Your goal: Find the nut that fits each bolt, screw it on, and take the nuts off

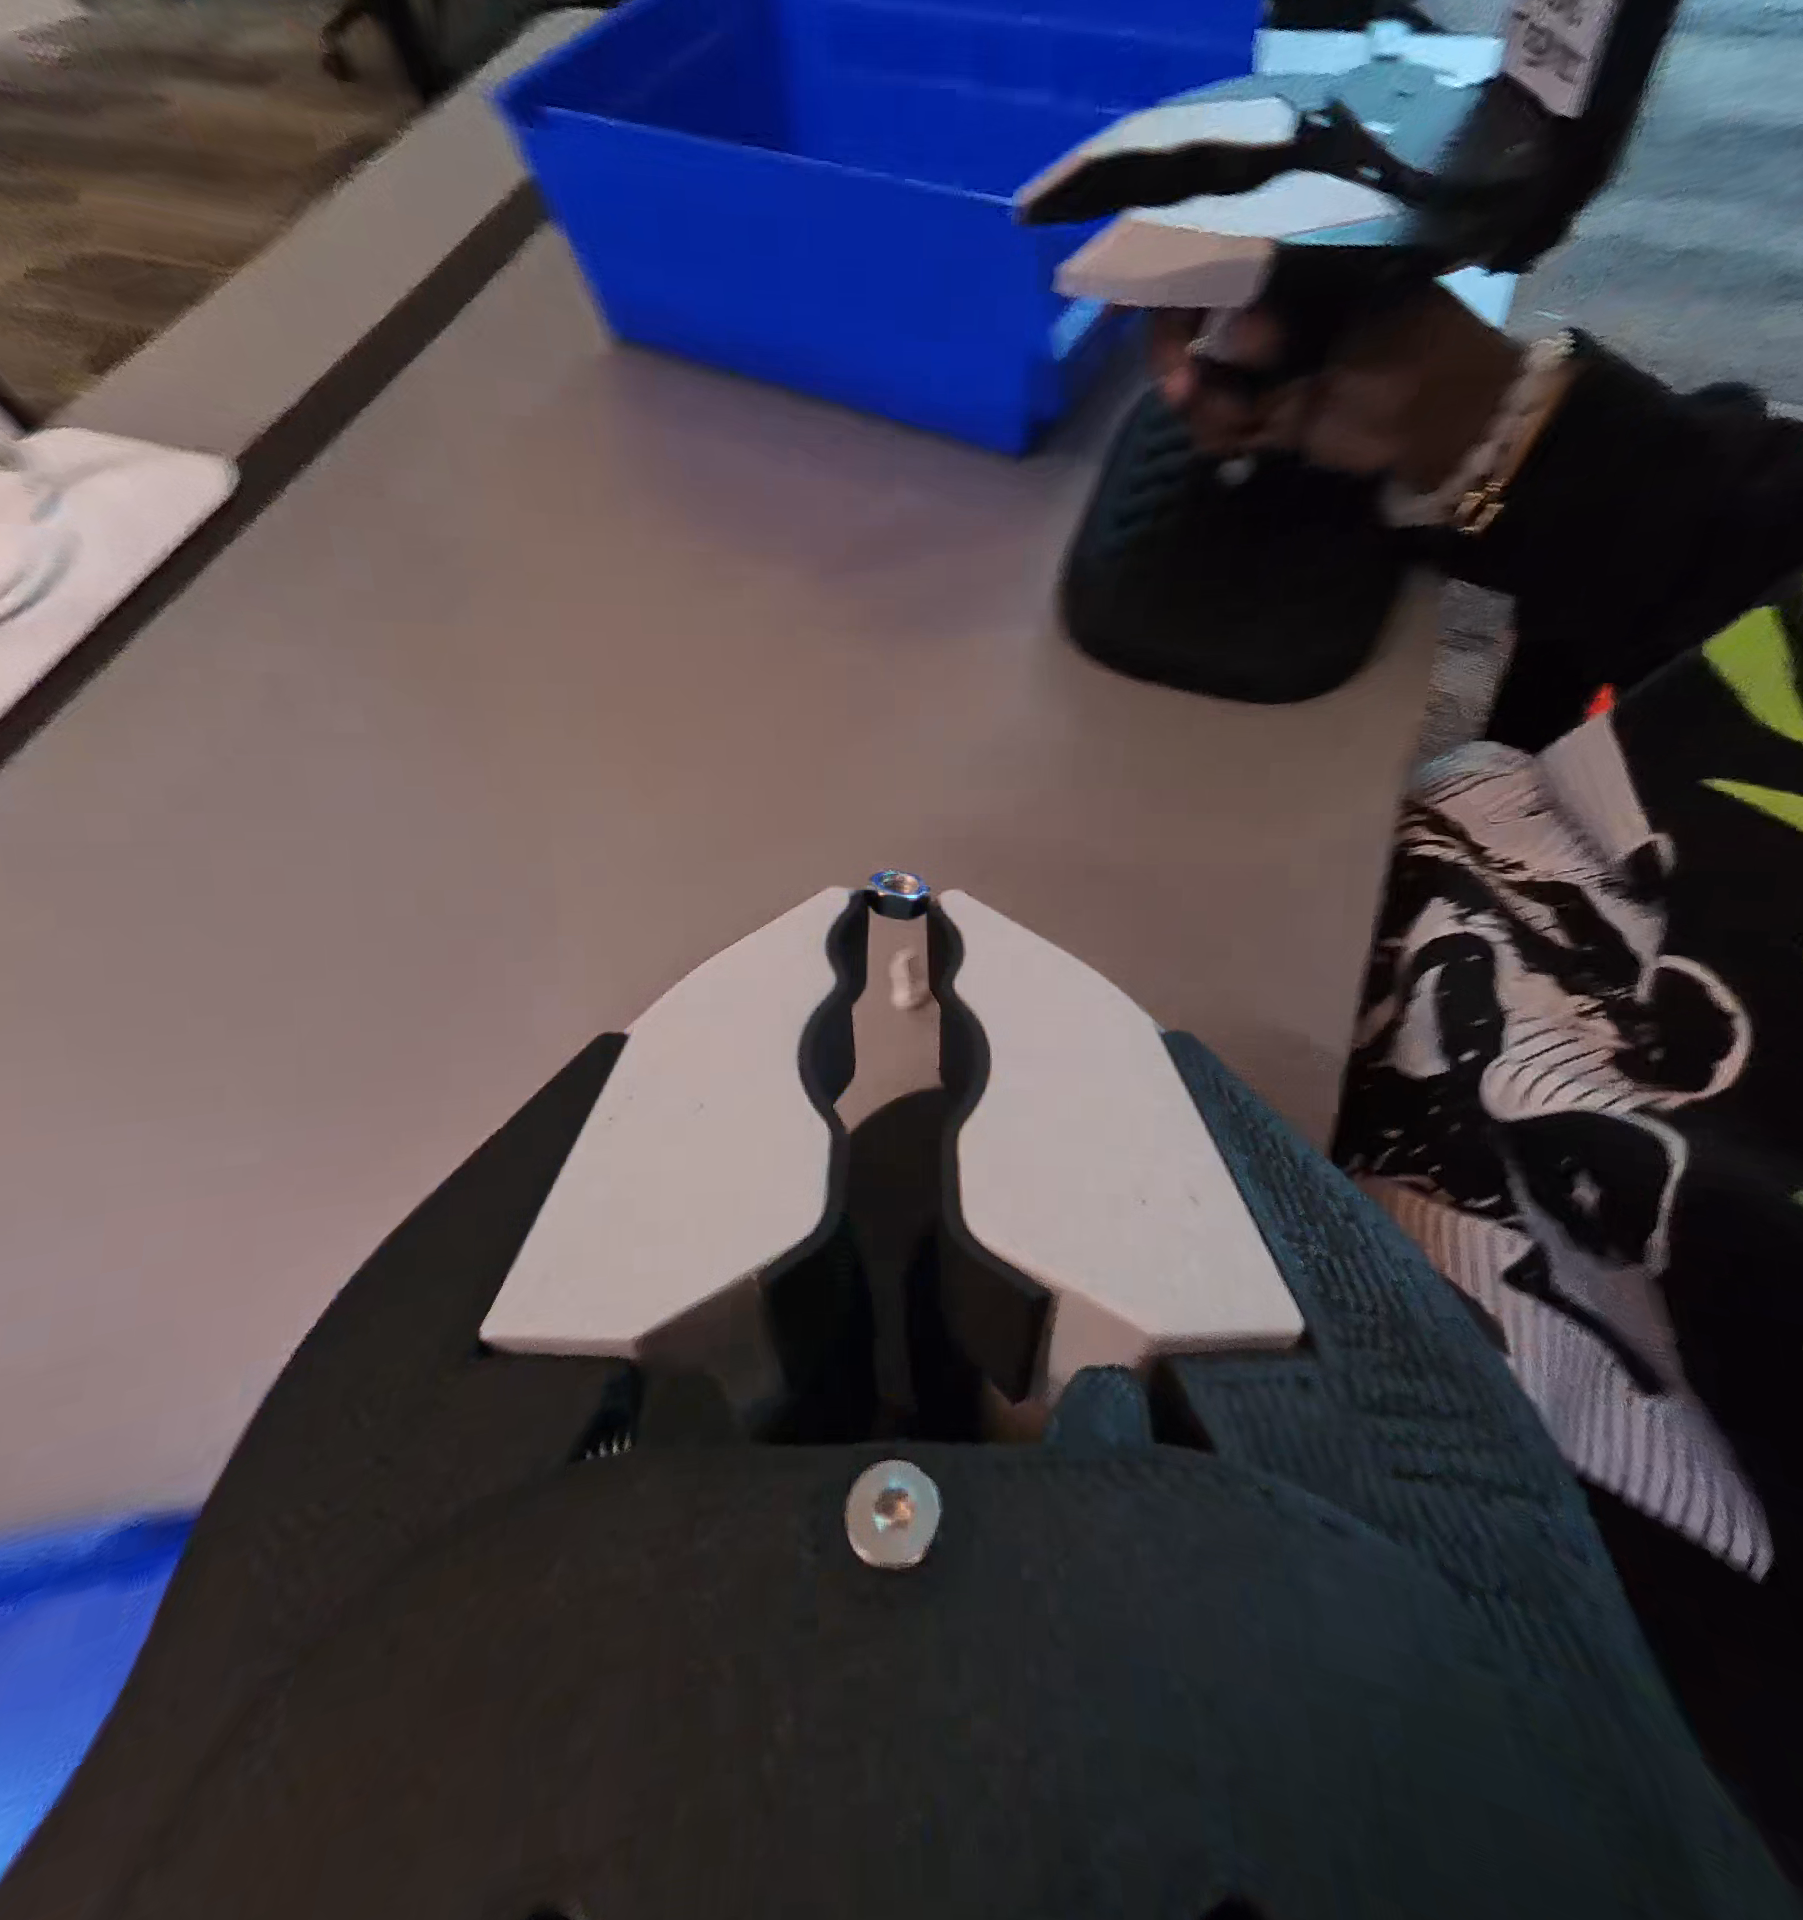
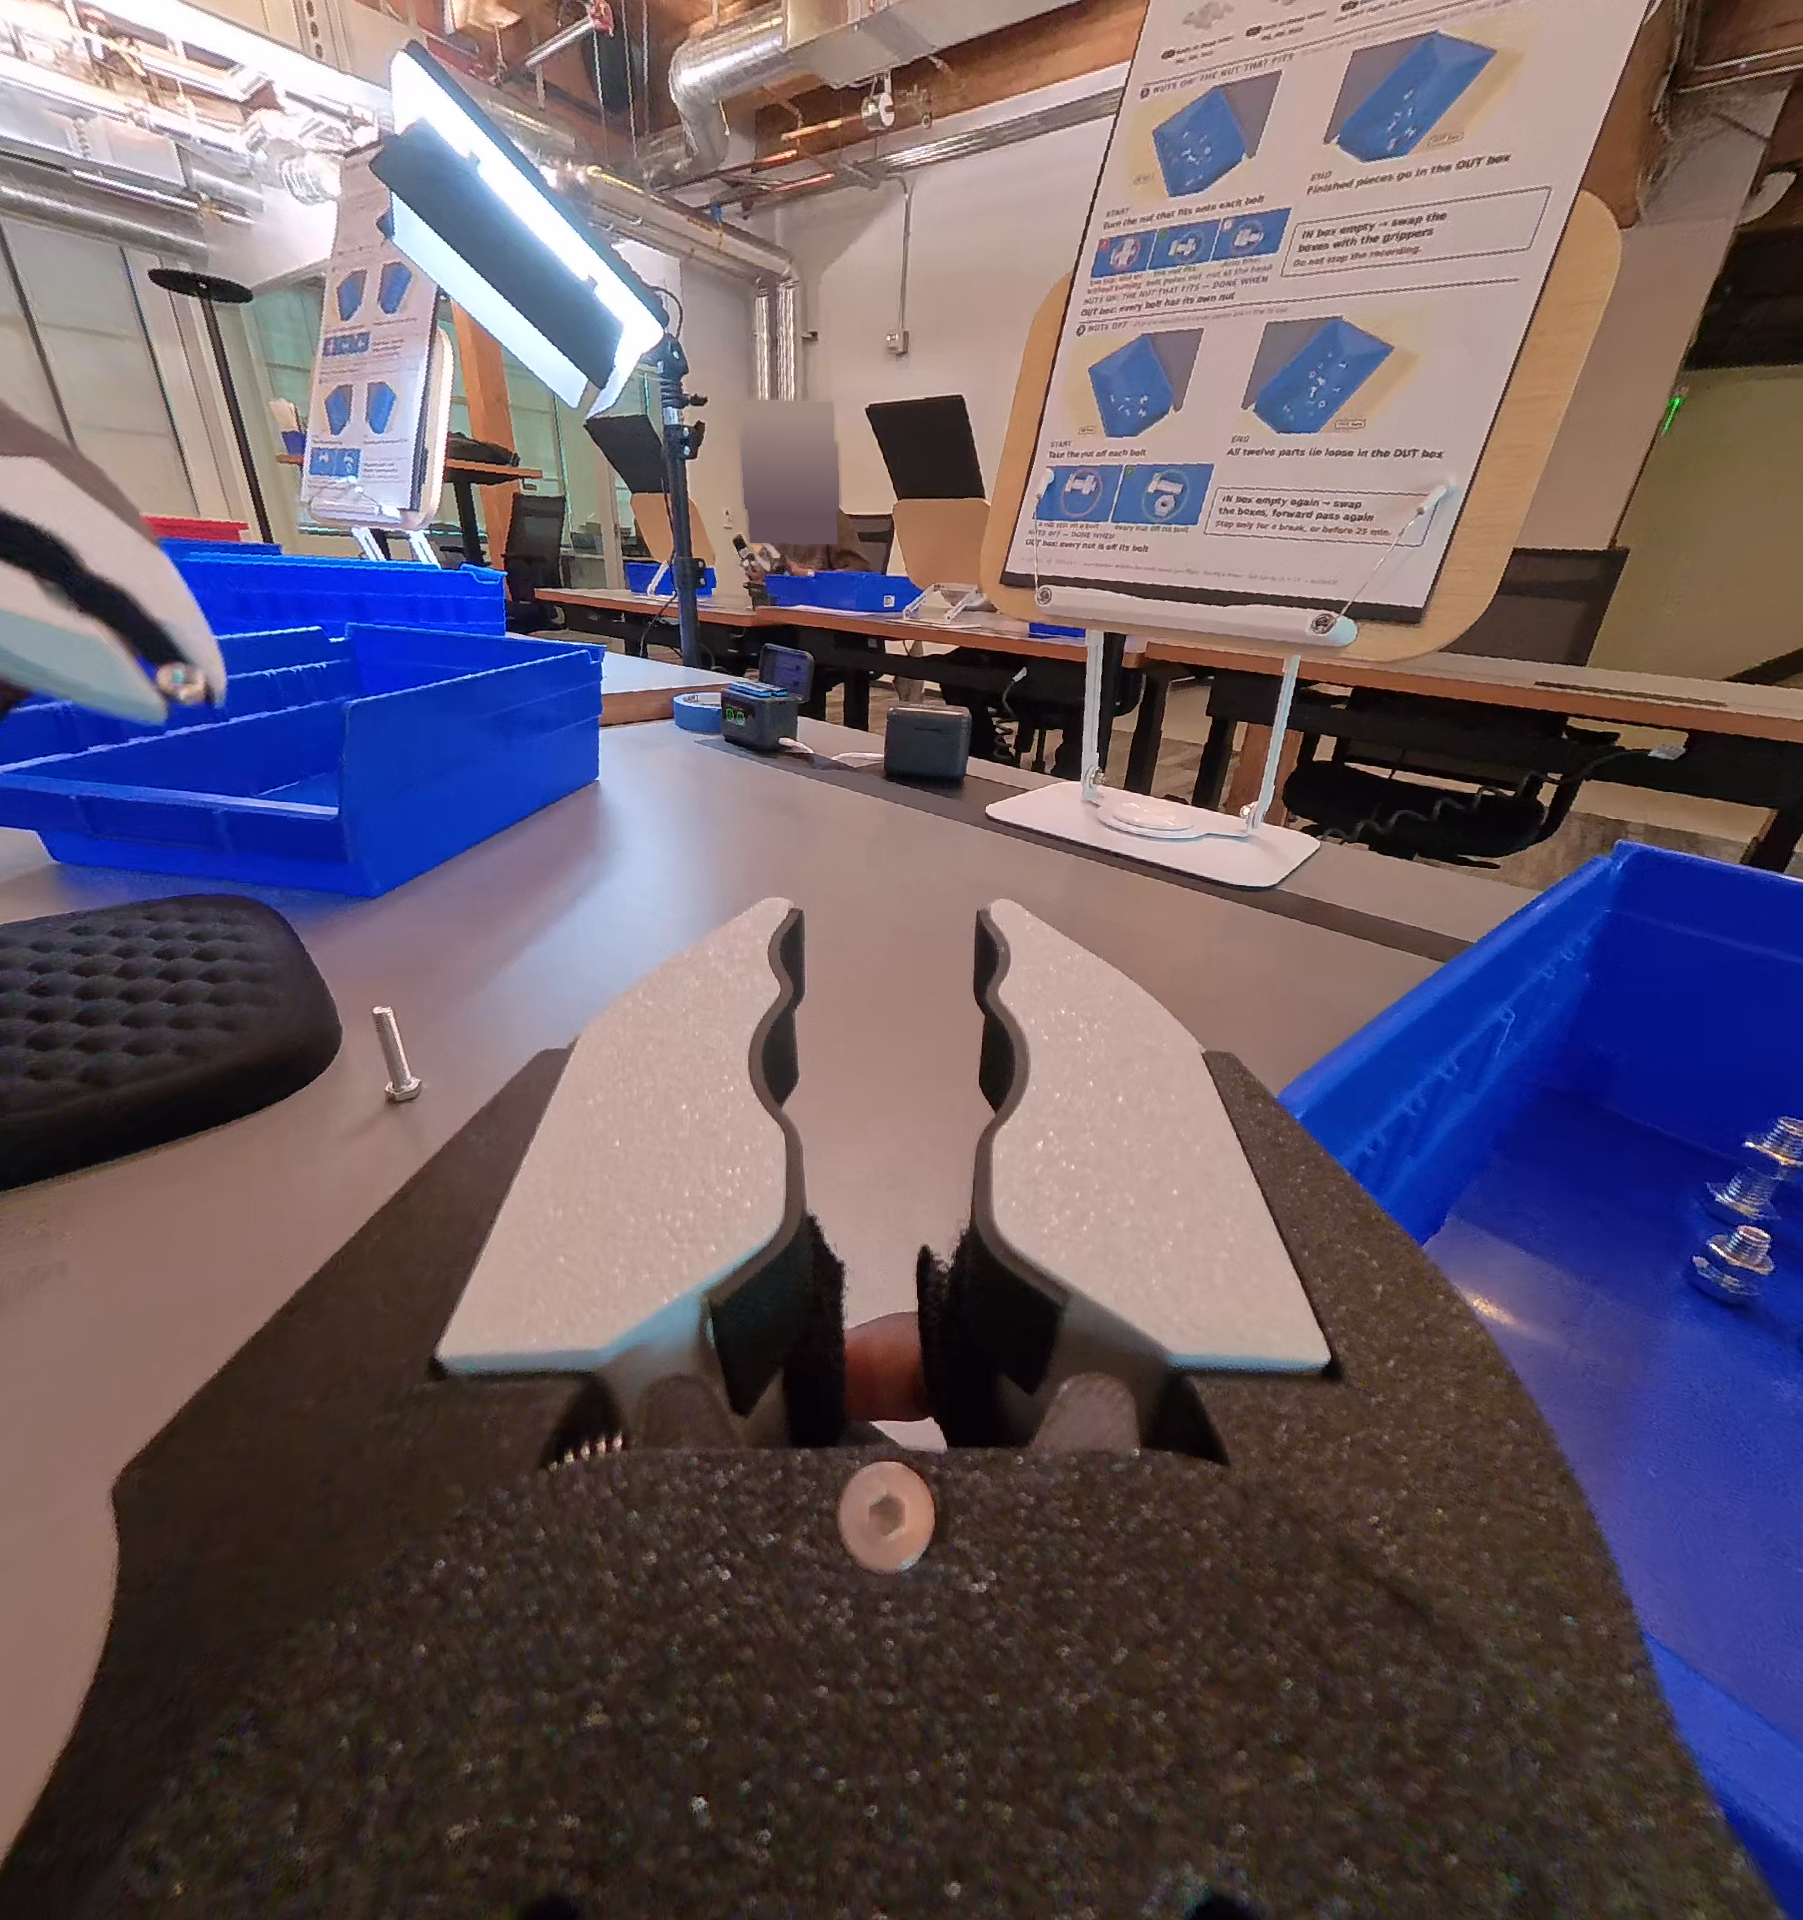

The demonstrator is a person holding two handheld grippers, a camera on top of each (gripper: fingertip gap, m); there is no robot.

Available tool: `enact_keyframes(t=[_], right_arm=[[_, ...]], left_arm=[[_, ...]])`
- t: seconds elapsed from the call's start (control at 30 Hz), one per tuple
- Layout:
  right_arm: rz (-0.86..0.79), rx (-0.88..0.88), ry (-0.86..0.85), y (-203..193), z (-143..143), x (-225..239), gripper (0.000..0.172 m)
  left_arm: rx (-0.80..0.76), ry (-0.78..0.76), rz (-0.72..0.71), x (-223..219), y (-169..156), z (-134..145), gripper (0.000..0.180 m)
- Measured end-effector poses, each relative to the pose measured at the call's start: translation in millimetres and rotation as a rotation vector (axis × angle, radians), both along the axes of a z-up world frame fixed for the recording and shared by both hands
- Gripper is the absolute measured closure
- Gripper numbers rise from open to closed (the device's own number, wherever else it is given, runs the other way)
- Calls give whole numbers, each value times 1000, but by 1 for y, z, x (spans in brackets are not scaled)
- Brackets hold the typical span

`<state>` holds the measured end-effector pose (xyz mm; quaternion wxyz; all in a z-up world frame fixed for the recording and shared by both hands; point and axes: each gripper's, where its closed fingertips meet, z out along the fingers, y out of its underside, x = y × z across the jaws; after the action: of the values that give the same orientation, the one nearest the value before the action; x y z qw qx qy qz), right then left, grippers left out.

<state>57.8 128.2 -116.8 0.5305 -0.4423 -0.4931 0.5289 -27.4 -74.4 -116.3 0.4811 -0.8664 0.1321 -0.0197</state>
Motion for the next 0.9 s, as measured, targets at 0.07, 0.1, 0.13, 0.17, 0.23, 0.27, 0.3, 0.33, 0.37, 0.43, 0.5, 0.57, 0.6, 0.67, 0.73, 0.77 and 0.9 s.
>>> enact_keyframes(t=[0.07, 0.1, 0.13, 0.17, 0.23, 0.27, 0.3, 0.33, 0.37, 0.43, 0.5, 0.57, 0.6, 0.67, 0.73, 0.77, 0.9], right_arm=[[1, 0, 5, 0, 1, 1, 140], [1, -1, 8, 0, 1, 1, 140], [1, -2, 9, 0, 1, 1, 141], [1, -2, 11, 0, 1, 1, 141], [4, -3, 14, 0, 1, 1, 141], [6, -4, 15, 0, 2, 2, 141], [6, -4, 18, 0, 2, 2, 141], [6, -3, 21, 0, 2, 2, 141], [6, -3, 24, 0, 3, 3, 141], [7, -6, 27, 0, 3, 3, 141], [8, -9, 30, 0, 3, 3, 141], [9, -11, 31, 0, 3, 3, 141], [9, -12, 32, 0, 3, 4, 141], [10, -12, 33, 0, 4, 4, 141], [9, -11, 32, 0, 3, 4, 141], [9, -11, 32, 0, 3, 4, 141], [8, -10, 31, 0, 3, 4, 141]], left_arm=[[-24, -12, -22, 28, 18, -16, 169], [-53, -17, -27, 39, 26, -28, 169], [-83, -16, -18, 47, 33, -41, 169], [-116, -3, -8, 52, 40, -55, 169], [-175, 8, 13, 59, 51, -78, 169], [-194, 23, 26, 60, 56, -87, 169], [-222, 35, 32, 61, 59, -95, 169], [-248, 43, 46, 60, 62, -103, 169], [-260, 51, 59, 59, 64, -107, 169], [-294, 66, 75, 56, 66, -115, 169], [-317, 78, 83, 55, 67, -120, 169], [-334, 78, 79, 56, 67, -122, 169], [-338, 81, 79, 56, 66, -123, 169], [-343, 84, 83, 55, 66, -125, 169], [-345, 80, 84, 55, 65, -125, 169], [-347, 77, 85, 55, 65, -125, 169], [-351, 71, 78, 58, 64, -125, 167]])
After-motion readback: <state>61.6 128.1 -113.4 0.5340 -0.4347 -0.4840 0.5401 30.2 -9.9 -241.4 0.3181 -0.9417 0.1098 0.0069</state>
